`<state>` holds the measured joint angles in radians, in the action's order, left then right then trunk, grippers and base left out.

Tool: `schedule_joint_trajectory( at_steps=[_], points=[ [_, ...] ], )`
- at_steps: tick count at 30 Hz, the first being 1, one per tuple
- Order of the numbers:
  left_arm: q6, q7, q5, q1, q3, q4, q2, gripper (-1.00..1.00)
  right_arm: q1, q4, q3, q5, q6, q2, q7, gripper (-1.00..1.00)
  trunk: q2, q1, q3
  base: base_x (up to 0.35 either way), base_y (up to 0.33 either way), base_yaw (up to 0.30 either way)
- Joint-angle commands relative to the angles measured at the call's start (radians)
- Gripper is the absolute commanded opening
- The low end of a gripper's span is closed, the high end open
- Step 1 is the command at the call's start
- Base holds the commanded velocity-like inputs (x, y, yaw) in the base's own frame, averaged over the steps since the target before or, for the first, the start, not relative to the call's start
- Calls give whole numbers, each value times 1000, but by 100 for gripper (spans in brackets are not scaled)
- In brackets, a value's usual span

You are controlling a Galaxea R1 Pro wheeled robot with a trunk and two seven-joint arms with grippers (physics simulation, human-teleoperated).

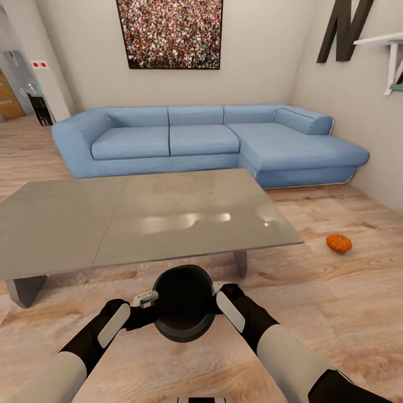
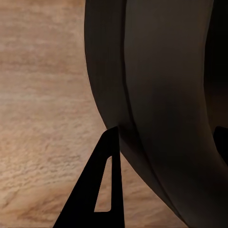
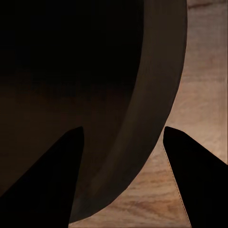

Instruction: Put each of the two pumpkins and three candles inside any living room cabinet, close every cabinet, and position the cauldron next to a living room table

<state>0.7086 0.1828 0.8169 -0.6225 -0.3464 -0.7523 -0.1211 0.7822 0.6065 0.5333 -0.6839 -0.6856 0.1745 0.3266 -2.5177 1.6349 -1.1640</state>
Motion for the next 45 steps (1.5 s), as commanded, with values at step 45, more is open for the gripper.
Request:
schedule_joint_trajectory(
  at_steps=[45],
  points=[
    [2, 7, 25, 0, 5, -1, -5, -100, 2, 4, 10, -39, 10, 0, -46, -100, -2, 4, -32, 31, 0, -26]
  ],
)
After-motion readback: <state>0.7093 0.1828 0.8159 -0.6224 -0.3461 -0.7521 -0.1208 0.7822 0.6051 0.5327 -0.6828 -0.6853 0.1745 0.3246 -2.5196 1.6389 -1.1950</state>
